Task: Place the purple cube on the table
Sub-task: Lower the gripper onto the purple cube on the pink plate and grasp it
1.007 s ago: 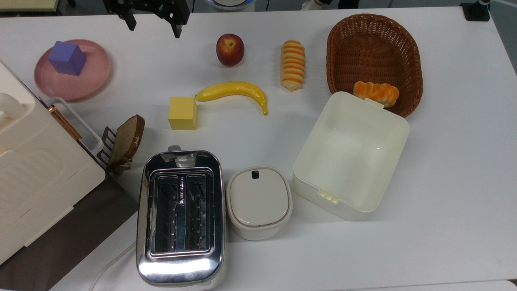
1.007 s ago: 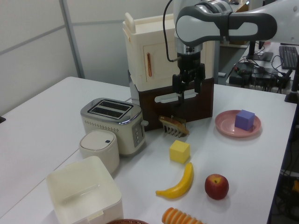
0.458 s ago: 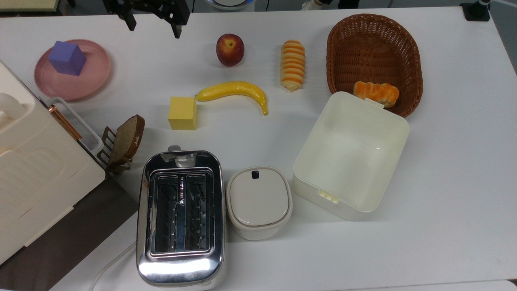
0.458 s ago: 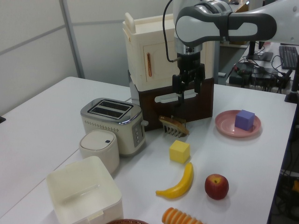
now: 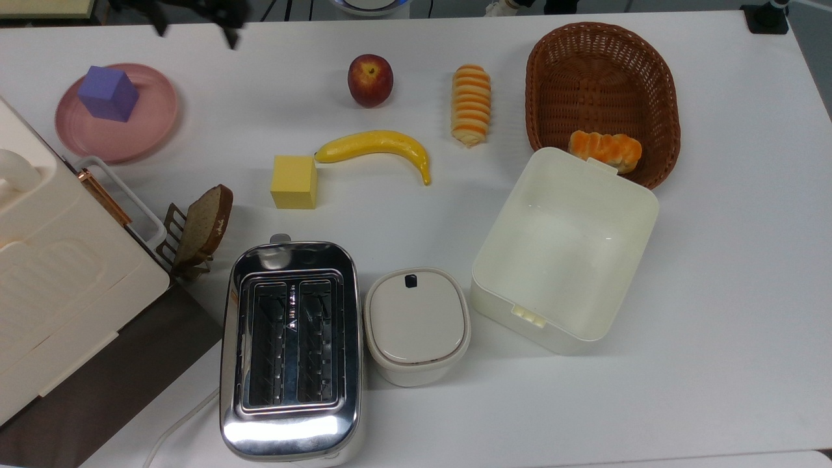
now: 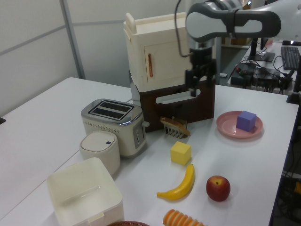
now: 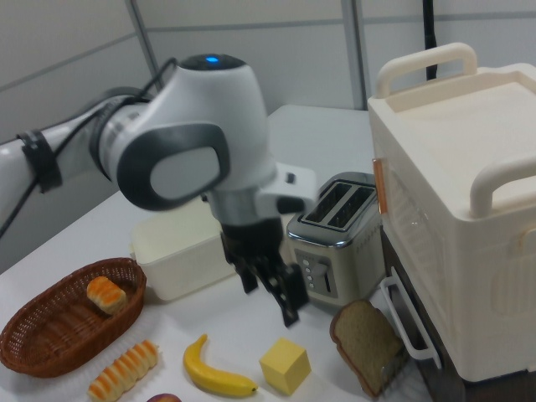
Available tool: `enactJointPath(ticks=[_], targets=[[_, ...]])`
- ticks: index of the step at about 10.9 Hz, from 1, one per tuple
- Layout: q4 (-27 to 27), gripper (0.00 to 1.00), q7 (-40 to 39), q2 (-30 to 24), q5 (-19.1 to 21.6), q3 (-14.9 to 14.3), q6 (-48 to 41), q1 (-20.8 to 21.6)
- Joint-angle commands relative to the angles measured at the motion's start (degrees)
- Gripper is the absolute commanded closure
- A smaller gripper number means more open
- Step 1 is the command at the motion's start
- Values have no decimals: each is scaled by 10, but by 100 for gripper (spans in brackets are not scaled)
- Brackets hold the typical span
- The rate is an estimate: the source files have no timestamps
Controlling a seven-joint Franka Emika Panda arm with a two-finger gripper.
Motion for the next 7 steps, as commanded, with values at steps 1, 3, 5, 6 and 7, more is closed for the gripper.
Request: enactJointPath(ticks=[1,3,5,6,7], targets=[[-28,0,-113,20,-9,-99,-3,5],[-62,0,-176,40,-14,-155,58,8],[-140,0,-231,43,-15,-186,159,7],[-164,0,-248,62,-15,-199,205,7],[-168,0,-255,74,-16,-202,223,5]])
